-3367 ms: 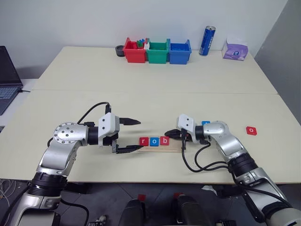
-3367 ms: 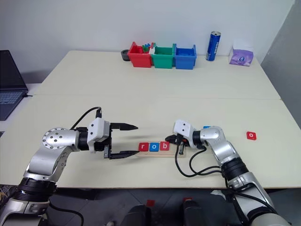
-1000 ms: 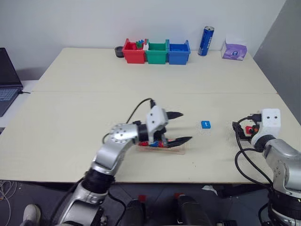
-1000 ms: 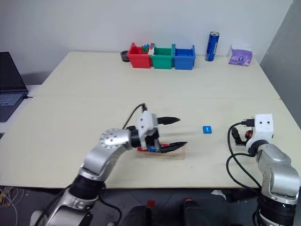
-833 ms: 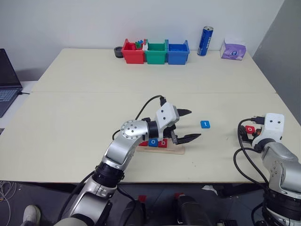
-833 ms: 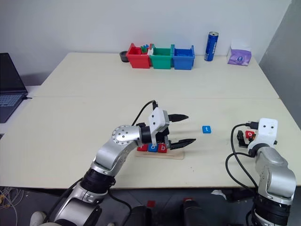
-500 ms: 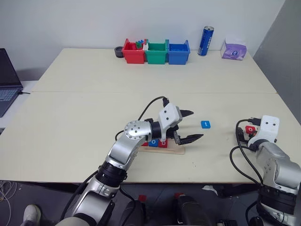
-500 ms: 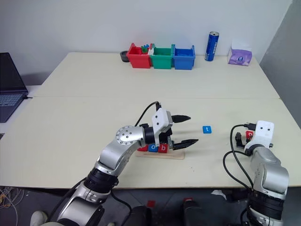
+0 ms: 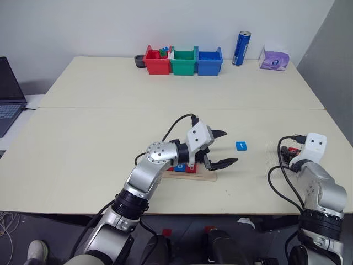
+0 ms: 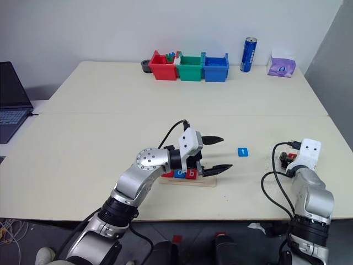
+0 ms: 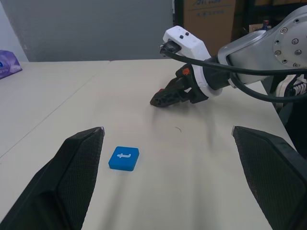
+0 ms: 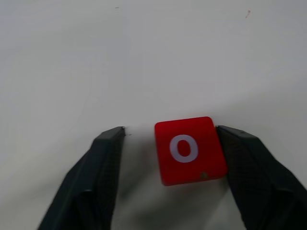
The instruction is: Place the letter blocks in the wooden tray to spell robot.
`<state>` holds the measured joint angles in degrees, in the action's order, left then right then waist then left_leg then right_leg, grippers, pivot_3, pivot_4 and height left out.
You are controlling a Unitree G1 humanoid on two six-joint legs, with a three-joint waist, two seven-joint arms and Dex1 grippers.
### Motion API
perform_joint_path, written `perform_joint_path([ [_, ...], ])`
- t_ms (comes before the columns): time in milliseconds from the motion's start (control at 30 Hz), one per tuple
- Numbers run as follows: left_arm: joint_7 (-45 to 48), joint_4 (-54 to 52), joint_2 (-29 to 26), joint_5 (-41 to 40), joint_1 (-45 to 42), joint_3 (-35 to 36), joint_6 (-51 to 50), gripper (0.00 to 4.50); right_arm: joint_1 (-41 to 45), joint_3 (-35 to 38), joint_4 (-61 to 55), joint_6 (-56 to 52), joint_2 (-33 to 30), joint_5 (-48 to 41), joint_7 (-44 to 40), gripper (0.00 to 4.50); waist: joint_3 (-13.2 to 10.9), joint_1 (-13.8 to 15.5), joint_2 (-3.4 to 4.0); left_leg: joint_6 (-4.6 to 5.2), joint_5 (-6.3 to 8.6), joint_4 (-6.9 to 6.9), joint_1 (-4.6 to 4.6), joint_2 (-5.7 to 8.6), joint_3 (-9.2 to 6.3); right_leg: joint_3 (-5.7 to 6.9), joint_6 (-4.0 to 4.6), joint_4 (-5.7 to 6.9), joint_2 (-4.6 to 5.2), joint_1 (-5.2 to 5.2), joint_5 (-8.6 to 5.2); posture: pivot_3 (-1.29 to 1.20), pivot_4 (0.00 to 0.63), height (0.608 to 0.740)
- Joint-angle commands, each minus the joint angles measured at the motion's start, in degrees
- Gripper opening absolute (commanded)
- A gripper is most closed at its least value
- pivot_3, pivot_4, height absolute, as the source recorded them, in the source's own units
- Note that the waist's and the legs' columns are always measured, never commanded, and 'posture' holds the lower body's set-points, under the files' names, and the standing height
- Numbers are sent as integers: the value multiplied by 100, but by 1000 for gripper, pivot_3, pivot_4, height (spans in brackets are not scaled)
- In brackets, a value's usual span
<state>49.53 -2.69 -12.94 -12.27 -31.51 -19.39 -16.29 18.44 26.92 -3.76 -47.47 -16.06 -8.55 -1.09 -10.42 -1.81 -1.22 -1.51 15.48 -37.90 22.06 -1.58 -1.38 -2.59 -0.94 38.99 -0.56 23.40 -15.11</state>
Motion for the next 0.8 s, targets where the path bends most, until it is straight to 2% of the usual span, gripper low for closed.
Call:
perform_joint_path([
  [33,12,-134,21,21,-67,-15,61,4500,-32,34,-1,24,-42,-43,92,1727,0,0,0,0,0,0,0,0,0,0,0,0,0,0,0,0,150,740],
  [67,15,-130,21,23,-70,-14,64,4500,-30,12,-30,12,-27,-41,105,1439,0,0,0,0,0,0,0,0,-1,0,0,0,0,0,0,0,150,740],
  [267,145,-157,-117,11,-26,3,116,4500,-8,-425,-583,-441,192,-91,137,1457,0,-11,0,0,0,1,0,-1,-1,-2,0,0,0,0,0,0,150,740],
  [467,769,-648,-904,-125,442,75,153,4500,-418,-1362,-2371,-2259,445,-322,12,1457,2,-80,5,0,0,13,-2,-16,-11,-1,8,2,-14,6,-6,0,150,740],
  [633,879,-924,-1336,-237,758,318,159,4500,-742,-1496,-3815,-4145,796,-559,-62,1457,2,-14,5,0,0,11,5,-16,-20,9,10,-1,-11,7,-9,0,150,740],
  [800,812,-1083,-1395,-256,928,339,74,4500,-849,-1583,-4138,-4503,895,-771,-243,1457,3,-7,4,-1,0,6,5,-11,-15,9,8,-4,-6,5,-10,0,150,740],
])
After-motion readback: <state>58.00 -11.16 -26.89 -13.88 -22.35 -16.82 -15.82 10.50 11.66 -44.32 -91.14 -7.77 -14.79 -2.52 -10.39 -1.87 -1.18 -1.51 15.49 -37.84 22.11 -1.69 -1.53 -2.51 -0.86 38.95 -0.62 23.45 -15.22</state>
